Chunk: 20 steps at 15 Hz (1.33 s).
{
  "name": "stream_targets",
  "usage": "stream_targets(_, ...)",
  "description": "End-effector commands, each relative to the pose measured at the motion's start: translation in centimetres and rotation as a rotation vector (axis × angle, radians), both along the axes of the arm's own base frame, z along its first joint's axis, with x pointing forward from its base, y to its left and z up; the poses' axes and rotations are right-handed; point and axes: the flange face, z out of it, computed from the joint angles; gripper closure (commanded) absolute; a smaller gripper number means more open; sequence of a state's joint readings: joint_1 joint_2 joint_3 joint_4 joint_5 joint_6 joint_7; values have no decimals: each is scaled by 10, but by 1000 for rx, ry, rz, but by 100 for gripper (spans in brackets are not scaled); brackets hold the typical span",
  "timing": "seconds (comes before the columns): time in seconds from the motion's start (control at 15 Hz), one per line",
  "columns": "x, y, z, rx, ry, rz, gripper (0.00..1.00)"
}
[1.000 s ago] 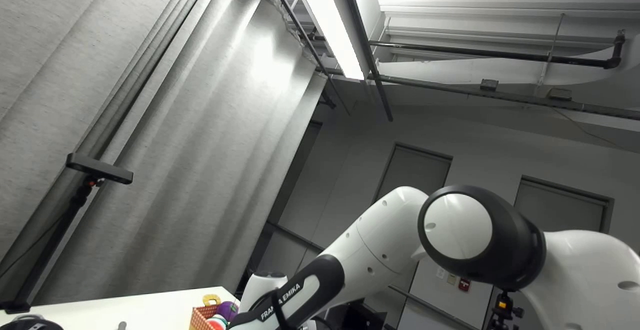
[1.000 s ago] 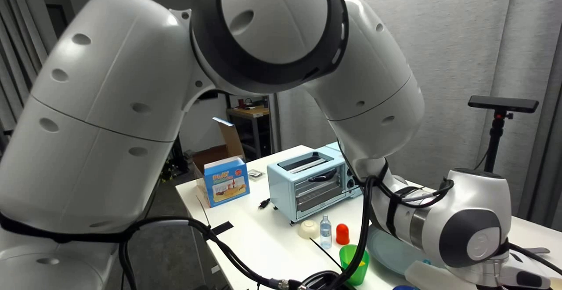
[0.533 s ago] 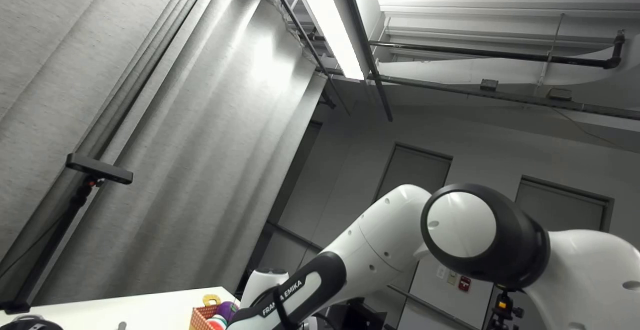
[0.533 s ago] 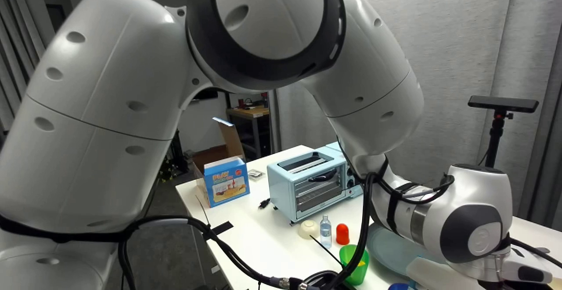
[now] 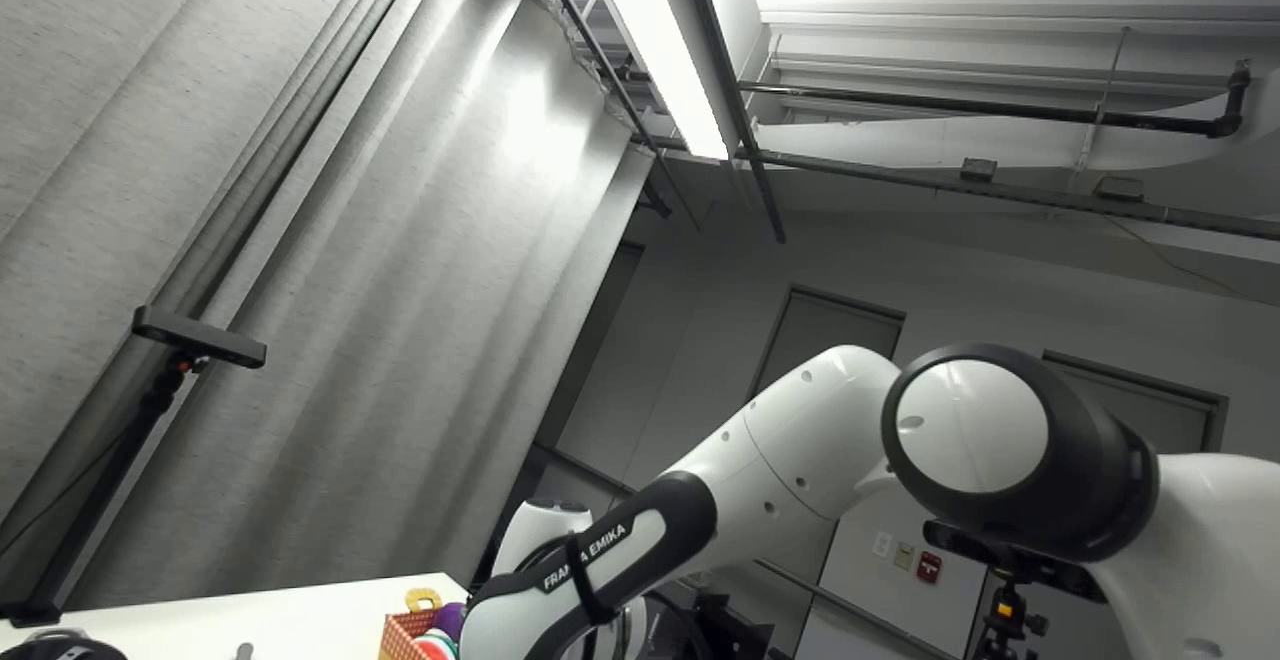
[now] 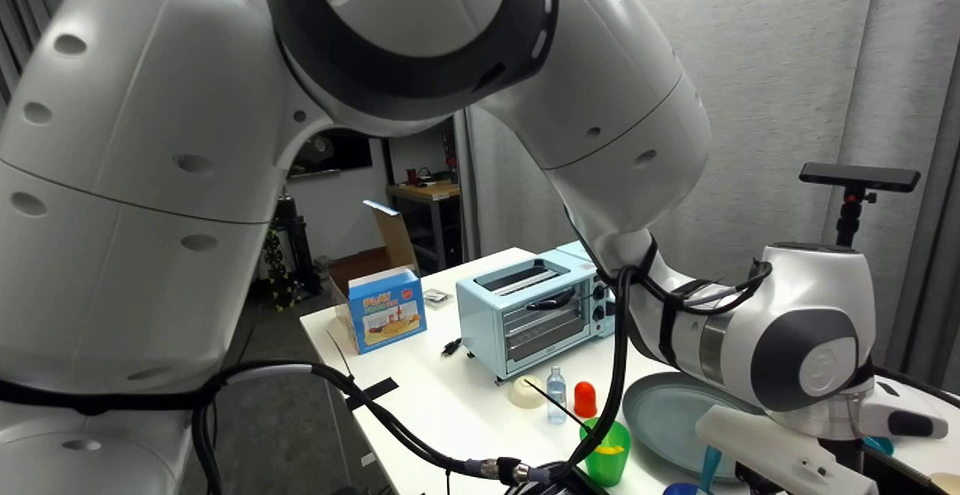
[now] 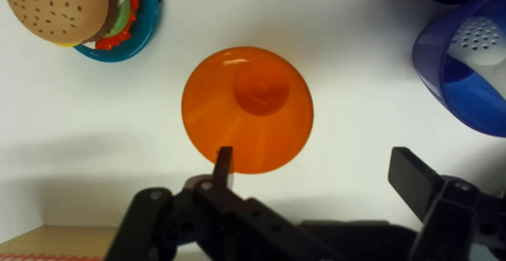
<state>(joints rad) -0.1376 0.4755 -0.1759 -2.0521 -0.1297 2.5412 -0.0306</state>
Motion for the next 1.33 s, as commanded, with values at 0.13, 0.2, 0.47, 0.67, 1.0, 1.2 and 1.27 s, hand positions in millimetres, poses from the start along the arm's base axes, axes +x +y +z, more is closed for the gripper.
stream_targets(0.13, -10, 31, 43, -14, -49, 12, 0)
stream_targets(0.2, -11, 36, 49, -15, -57, 19, 0)
stream_targets(0.47, -20, 63, 71, -18, -89, 46, 0)
stream_targets(0.67, -28, 79, 85, -23, -109, 55, 0)
stream_targets(1.0, -42, 103, 103, -31, -133, 62, 0)
stream_targets(1.2, -51, 118, 109, -33, -133, 77, 0)
stream_targets(1.27, -36, 107, 100, -22, -123, 79, 0)
